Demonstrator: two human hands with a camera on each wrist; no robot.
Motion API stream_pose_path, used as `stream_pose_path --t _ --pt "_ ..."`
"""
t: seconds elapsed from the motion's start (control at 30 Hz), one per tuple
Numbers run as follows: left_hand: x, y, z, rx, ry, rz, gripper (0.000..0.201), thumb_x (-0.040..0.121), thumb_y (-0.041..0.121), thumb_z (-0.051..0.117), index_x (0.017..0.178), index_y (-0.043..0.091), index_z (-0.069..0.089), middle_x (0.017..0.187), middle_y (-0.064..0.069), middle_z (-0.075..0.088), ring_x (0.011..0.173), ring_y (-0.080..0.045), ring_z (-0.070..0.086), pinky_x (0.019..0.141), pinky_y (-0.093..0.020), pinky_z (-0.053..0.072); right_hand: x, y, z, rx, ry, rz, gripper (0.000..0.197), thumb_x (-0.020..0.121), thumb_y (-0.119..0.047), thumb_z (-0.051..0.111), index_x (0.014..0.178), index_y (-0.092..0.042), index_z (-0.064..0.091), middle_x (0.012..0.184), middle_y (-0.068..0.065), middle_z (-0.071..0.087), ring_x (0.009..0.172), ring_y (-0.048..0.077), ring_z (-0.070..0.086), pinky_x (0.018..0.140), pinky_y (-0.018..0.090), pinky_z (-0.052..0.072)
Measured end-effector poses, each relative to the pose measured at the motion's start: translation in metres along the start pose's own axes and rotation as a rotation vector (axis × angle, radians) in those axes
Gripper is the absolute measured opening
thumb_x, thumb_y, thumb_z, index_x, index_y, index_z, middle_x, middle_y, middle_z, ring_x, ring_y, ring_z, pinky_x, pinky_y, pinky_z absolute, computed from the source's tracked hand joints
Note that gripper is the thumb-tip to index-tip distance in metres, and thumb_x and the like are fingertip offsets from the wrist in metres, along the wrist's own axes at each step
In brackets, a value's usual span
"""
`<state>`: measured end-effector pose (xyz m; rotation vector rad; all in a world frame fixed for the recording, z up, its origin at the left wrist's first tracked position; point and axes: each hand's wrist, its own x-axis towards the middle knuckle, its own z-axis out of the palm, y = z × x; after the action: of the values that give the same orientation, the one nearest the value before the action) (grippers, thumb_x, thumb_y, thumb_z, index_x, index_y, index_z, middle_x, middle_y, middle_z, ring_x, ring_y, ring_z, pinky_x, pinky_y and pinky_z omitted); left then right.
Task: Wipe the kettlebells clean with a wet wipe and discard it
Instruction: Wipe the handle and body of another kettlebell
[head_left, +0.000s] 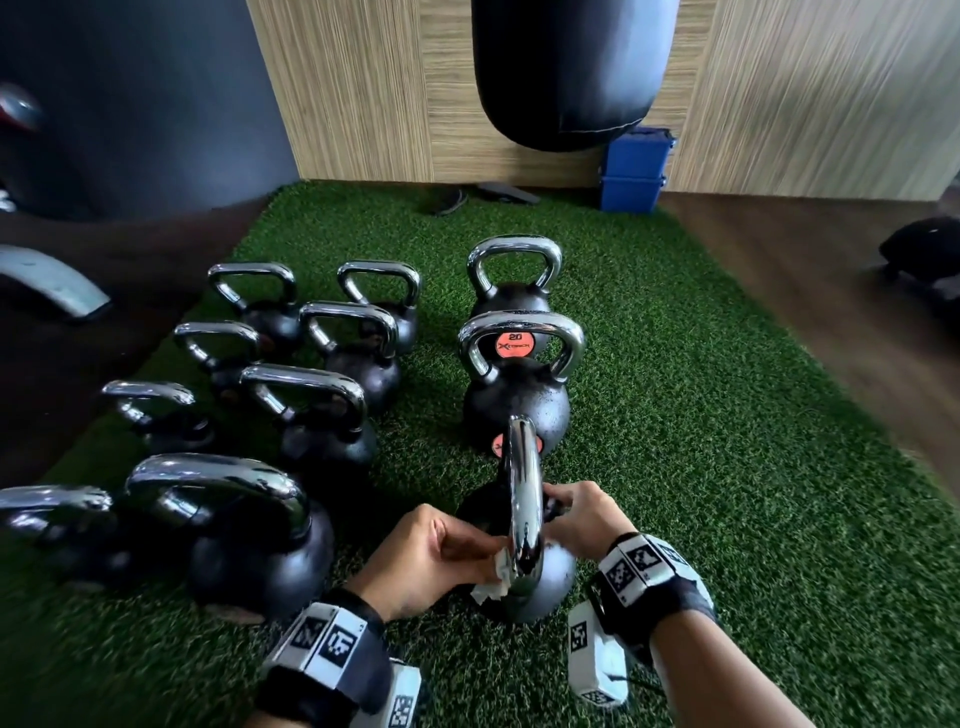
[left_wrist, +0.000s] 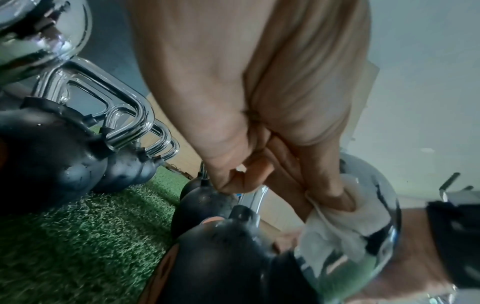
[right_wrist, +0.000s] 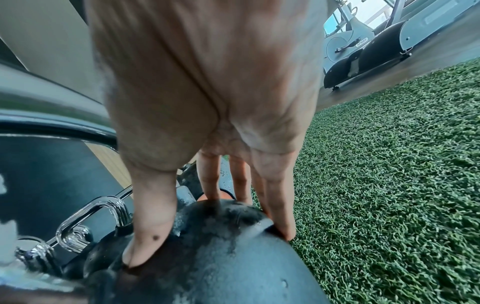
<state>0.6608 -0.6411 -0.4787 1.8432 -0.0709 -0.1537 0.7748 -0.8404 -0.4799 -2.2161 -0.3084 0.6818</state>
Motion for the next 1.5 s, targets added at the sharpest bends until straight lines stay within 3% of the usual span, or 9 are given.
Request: stream_pose_path --t 0.33,0.43,0.53,0.7,0.87,1.07,1.17,1.3,1.5 --pt "0.0 -0.008 0.004 -0.084 0.051 -0.058 0.027 0.083 0.023 0.081 0.109 0.024 0.079 0.108 0.002 0.078 0.104 -0.014 0.073 0.092 -0.022 0.054 -0.001 -0.014 -0.011 -0.195 -0.084 0.014 0.034 0.083 -0.021 0.075 0.116 -0.017 0.07 0.102 0.001 0.074 0.085 0.013 0.069 0.081 0.03 0.058" --pt "0.005 0.005 -0.003 -0.33 0.214 -0.124 0.033 0.077 0.02 0.079 0.108 0.028 0.078 0.105 -0.003 0.078 0.091 -0.011 0.075 0.081 -0.019 0.057 -0.007 -0.03 -0.026 -0.321 0.179 -0.066 0.021 0.092 -0.012 0.06 0.109 -0.01 0.072 0.105 0.006 0.073 0.087 0.018 0.07 0.079 0.032 0.06" --pt "0.015 0.024 -0.007 -0.619 0.321 -0.154 0.043 0.074 0.021 0.078 0.117 0.016 0.074 0.104 -0.009 0.078 0.073 -0.007 0.07 0.058 -0.015 0.043 -0.016 -0.054 -0.041 0.091 0.413 -0.42 0.009 0.087 0.004 0.065 0.094 0.006 0.069 0.095 0.021 0.068 0.076 0.022 0.064 0.066 0.021 0.055" --pt "0.026 0.046 -0.011 -0.833 0.27 -0.182 0.049 0.069 0.028 0.081 0.114 0.01 0.069 0.084 0.0 0.071 0.063 -0.005 0.061 0.055 -0.019 0.049 -0.029 -0.07 -0.045 0.067 0.129 -0.713 0.04 0.064 -0.043 0.085 0.101 -0.047 0.071 0.097 -0.014 0.072 0.07 0.008 0.069 0.06 0.029 0.06" --pt "0.028 0.057 -0.002 -0.748 0.268 -0.19 0.043 0.07 0.03 0.08 0.106 0.008 0.069 0.1 -0.009 0.077 0.082 -0.013 0.074 0.073 -0.025 0.06 -0.03 -0.069 -0.041 0.065 0.223 -0.73 0.044 0.064 -0.053 0.083 0.103 -0.037 0.073 0.096 -0.018 0.072 0.076 0.005 0.071 0.064 0.028 0.062" --pt "0.027 0.057 -0.012 -0.28 0.22 -0.078 0.025 0.093 0.016 0.07 0.114 0.028 0.074 0.118 0.003 0.074 0.112 -0.01 0.064 0.097 -0.031 0.049 -0.034 -0.071 -0.038 0.201 0.339 -0.646 0.023 0.074 -0.005 0.083 0.095 -0.005 0.076 0.087 0.002 0.074 0.065 0.003 0.069 0.057 0.015 0.055" --pt "0.03 0.027 -0.021 0.344 0.065 -0.096 0.081 0.083 0.01 0.076 0.147 0.045 0.041 0.151 0.016 0.045 0.142 -0.007 0.036 0.115 -0.032 0.036 -0.029 -0.061 -0.048 0.348 0.334 -0.553 0.02 0.076 0.013 0.073 0.095 0.011 0.069 0.079 0.011 0.068 0.052 -0.003 0.061 0.05 0.009 0.049" --pt "0.034 -0.021 0.012 0.779 -0.218 -0.187 0.155 0.054 0.062 0.088 0.153 0.035 -0.029 0.162 0.008 -0.032 0.15 -0.02 -0.027 0.125 -0.047 -0.001 -0.028 -0.041 -0.053 0.374 0.377 -0.378 0.02 0.078 0.012 0.072 0.098 0.012 0.068 0.089 0.024 0.069 0.053 -0.002 0.056 0.051 0.007 0.046" --pt "0.037 -0.047 0.051 0.816 0.171 0.222 0.129 0.064 0.068 0.073 0.155 0.001 0.011 0.155 -0.018 0.026 0.143 -0.036 0.03 0.12 -0.052 0.03 -0.018 -0.018 -0.046 0.321 0.319 -0.251 0.016 0.078 0.014 0.07 0.092 0.018 0.064 0.071 0.006 0.058 0.046 -0.007 0.051 0.046 0.006 0.042"
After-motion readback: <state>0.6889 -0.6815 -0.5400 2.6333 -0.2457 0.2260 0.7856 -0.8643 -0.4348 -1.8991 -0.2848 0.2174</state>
